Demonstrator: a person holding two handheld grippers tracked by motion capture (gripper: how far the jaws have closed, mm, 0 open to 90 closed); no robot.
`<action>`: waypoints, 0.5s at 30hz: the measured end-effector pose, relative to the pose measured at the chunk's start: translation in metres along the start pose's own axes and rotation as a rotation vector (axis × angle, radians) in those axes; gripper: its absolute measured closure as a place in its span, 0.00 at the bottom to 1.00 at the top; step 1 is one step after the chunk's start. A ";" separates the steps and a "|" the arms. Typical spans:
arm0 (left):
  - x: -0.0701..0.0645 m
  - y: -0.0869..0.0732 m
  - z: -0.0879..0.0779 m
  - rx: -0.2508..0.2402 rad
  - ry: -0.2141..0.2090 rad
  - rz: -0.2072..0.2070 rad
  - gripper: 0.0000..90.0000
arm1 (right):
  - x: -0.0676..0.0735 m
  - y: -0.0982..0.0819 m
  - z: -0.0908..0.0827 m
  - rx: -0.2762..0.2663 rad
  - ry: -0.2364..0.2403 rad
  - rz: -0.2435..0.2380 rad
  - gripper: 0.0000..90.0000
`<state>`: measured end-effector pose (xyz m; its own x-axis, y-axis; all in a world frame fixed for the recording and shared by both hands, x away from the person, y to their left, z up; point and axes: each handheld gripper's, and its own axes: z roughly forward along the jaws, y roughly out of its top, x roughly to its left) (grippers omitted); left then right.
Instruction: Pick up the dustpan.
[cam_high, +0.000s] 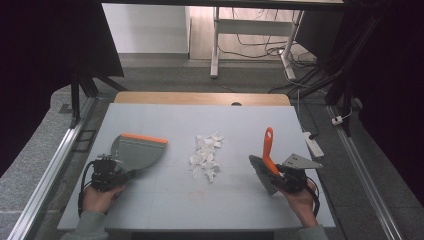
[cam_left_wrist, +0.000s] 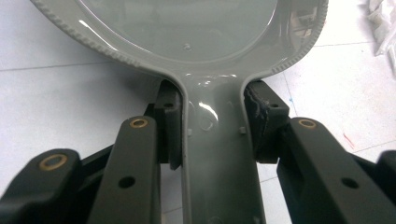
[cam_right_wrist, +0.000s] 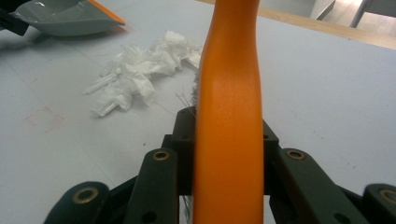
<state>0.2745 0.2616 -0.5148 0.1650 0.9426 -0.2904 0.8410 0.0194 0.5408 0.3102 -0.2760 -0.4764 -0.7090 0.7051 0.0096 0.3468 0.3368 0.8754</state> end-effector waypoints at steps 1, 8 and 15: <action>0.000 0.000 0.000 -0.002 -0.001 0.004 0.68 | 0.000 0.000 0.000 0.001 -0.001 -0.001 0.78; 0.001 0.000 -0.006 -0.041 -0.017 0.015 0.68 | 0.000 0.000 0.000 0.001 -0.001 0.001 0.78; 0.006 0.002 -0.013 -0.075 -0.043 0.033 0.68 | -0.001 0.000 0.000 -0.001 -0.002 0.001 0.78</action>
<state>0.2701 0.2714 -0.5047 0.2159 0.9278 -0.3043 0.7942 0.0144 0.6075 0.3109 -0.2765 -0.4769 -0.7073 0.7069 0.0097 0.3471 0.3352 0.8759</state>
